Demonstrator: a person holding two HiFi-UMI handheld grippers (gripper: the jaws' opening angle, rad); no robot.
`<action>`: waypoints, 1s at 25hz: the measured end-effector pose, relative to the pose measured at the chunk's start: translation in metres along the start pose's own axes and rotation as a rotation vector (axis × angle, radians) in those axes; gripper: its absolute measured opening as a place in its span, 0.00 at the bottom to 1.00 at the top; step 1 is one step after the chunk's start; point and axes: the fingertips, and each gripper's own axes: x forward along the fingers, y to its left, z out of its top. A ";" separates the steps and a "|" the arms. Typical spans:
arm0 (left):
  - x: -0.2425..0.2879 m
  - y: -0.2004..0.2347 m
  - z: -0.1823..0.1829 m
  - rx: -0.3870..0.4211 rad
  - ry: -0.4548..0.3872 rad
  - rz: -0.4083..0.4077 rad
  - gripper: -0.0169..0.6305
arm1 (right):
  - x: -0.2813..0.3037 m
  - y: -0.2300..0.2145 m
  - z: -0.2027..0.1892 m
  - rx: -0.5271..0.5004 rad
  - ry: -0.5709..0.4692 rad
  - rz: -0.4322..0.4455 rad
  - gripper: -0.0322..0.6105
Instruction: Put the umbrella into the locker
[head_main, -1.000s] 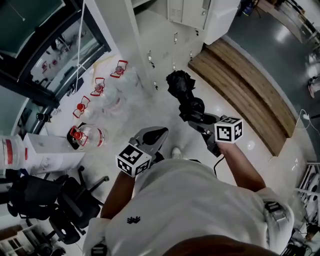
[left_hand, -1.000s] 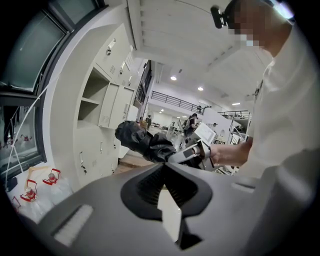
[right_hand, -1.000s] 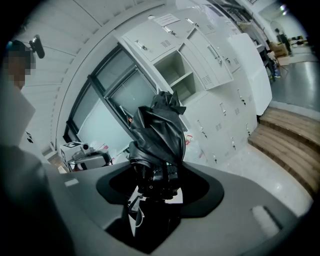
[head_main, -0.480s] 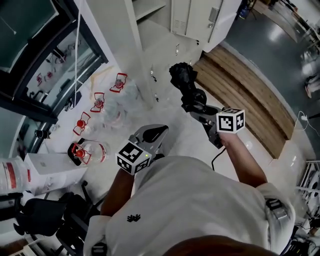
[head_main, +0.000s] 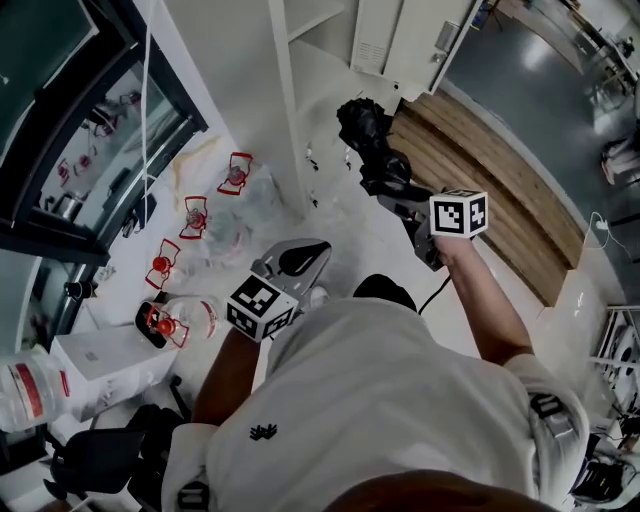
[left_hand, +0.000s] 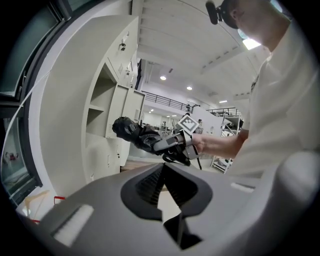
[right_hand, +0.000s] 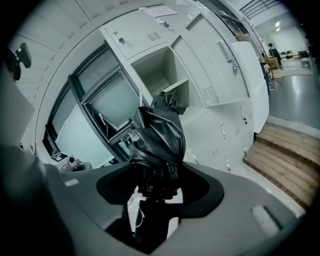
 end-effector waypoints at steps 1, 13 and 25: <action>0.001 0.005 0.001 -0.004 0.001 -0.001 0.11 | 0.008 -0.001 0.007 0.012 -0.006 0.006 0.43; 0.043 0.072 0.032 -0.028 -0.021 0.073 0.11 | 0.112 -0.052 0.097 -0.032 0.021 0.010 0.43; 0.109 0.134 0.066 -0.054 -0.014 0.189 0.11 | 0.219 -0.093 0.172 -0.141 0.112 0.050 0.43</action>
